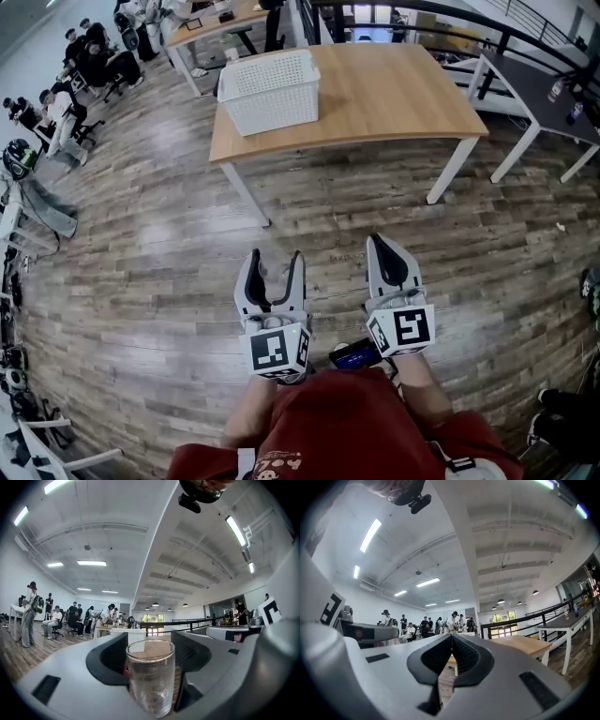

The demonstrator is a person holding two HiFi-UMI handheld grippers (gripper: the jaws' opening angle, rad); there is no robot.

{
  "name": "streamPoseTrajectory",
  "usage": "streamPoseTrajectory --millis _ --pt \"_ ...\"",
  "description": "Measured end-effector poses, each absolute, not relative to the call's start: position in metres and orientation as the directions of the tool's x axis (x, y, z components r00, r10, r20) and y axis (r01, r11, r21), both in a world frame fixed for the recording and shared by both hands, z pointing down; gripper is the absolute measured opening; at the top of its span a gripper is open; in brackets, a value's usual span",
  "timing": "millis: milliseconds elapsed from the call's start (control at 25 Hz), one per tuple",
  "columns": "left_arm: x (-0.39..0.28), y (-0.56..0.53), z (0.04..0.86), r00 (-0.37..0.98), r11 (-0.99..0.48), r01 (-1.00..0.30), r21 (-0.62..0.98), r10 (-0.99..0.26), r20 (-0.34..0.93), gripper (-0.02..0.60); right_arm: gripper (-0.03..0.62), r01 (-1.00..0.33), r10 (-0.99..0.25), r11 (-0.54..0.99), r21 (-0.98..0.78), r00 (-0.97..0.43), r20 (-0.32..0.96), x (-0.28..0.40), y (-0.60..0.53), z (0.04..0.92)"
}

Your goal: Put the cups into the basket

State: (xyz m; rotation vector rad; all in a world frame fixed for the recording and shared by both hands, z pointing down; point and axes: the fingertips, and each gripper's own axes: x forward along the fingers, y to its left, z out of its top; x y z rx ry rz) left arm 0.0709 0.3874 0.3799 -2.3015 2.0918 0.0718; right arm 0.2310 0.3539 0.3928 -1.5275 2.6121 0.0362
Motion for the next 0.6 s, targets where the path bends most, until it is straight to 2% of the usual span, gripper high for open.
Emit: streamPoseTrajectory --millis 600 --pt "0.074 0.383 0.385 0.04 -0.04 -0.999 0.001 -0.999 -0.027 0.291 0.009 -0.832 -0.834 0.55 -0.071 -0.543 -0.1 0.229 0.34 0.401"
